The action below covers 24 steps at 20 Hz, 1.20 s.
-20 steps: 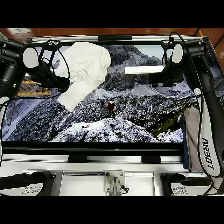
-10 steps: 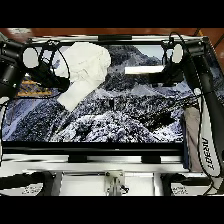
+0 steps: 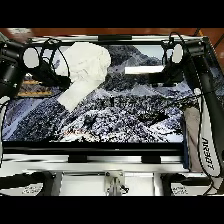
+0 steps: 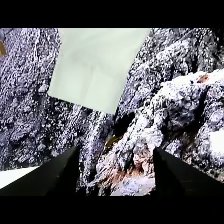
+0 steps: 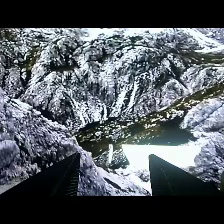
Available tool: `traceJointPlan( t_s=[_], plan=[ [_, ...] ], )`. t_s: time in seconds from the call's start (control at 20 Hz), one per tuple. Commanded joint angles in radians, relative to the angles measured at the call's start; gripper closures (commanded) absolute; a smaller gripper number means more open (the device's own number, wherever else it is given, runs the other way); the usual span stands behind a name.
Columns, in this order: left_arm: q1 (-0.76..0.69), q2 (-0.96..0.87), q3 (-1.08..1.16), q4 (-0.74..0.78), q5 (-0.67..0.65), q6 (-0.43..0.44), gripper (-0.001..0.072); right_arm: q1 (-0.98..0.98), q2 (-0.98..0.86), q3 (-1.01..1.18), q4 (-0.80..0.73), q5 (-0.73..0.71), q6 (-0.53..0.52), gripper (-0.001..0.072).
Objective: Fold the shirts.
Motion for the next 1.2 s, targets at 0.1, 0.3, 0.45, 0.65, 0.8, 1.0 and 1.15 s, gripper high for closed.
traceJointPlan(
  t_s=[0.1,0.3,0.45,0.65,0.8,1.0,1.15],
  plan=[
    [-0.001,-0.022,0.000,-0.013,0.173,-0.006,0.0181,0.001,0.000,0.001,0.000,0.021,-0.015,0.0161],
    [0.001,-0.035,0.000,-0.048,0.226,0.004,0.0161,0.001,0.000,0.001,0.000,0.016,-0.055,0.0161],
    [0.082,-0.103,0.000,-0.022,0.226,-0.017,-0.0013,0.001,0.000,0.001,0.002,0.015,-0.054,0.0162],
    [0.253,-0.228,0.000,-0.120,0.235,-0.008,-0.0013,0.001,0.000,0.000,0.111,0.017,-0.132,0.0160],
    [0.308,-0.321,0.000,-0.211,0.286,0.029,-0.0013,0.001,0.000,0.000,0.196,0.040,-0.163,0.0018],
    [0.316,-0.407,0.000,-0.261,0.313,0.080,-0.0013,-0.002,0.000,0.000,0.174,0.089,-0.165,0.0018],
    [0.316,-0.448,0.000,-0.275,0.295,0.085,-0.0013,-0.002,0.000,0.000,0.138,0.087,-0.161,0.0018]
  ],
)
